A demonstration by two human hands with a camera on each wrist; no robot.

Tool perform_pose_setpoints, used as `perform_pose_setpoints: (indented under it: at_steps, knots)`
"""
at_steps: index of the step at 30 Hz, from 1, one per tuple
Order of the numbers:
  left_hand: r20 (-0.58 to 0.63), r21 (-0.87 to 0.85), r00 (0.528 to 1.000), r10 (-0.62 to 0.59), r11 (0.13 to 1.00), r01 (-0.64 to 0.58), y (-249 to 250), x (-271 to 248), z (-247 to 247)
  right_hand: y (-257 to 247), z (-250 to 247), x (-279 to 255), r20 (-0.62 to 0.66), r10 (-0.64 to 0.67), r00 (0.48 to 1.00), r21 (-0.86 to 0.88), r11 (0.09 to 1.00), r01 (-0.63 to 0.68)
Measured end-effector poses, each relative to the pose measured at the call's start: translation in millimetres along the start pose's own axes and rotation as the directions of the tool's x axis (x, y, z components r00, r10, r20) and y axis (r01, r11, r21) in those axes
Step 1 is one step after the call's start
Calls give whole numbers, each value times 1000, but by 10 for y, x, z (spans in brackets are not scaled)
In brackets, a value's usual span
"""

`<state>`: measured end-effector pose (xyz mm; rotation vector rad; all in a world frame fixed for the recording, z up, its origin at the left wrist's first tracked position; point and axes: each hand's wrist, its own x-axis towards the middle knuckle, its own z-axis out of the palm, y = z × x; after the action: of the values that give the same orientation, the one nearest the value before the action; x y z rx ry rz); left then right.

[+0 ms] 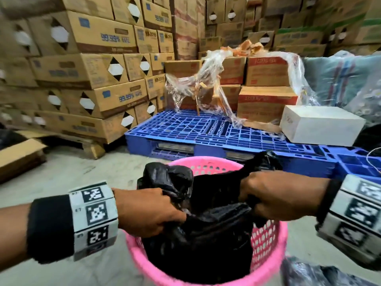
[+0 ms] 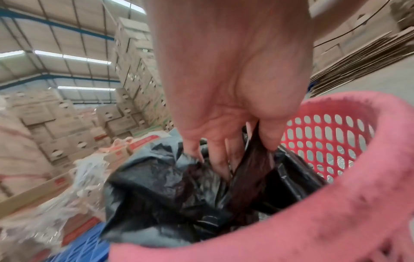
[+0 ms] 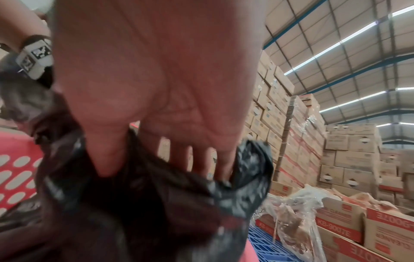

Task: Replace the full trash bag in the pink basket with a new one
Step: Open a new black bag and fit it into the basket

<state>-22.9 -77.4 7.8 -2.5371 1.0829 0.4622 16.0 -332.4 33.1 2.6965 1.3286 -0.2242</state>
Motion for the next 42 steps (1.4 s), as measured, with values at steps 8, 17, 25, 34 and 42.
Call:
perform_pose_setpoints:
  at_steps: [8, 17, 25, 34, 42]
  knots:
    - [-40, -380, 994, -102, 922, 80, 13, 116, 9, 66, -24, 75, 42, -64, 997, 6, 998, 64]
    - [-340, 85, 936, -93, 988, 129, -323, 66, -103, 57, -220, -221, -118, 6, 993, 263, 964, 25]
    - [-560, -360, 825, 75, 875, -323, -34, -233, -185, -365, -180, -288, -184, -9, 983, 280, 958, 61]
    - [-408, 165, 892, 194, 977, -136, -4, -653, 178, -274, 59, -625, -134, 10, 991, 213, 977, 20]
    - [-317, 128, 948, 17, 991, 25, 257, -1105, 499, -291, 427, -760, 27, -38, 999, 149, 988, 34]
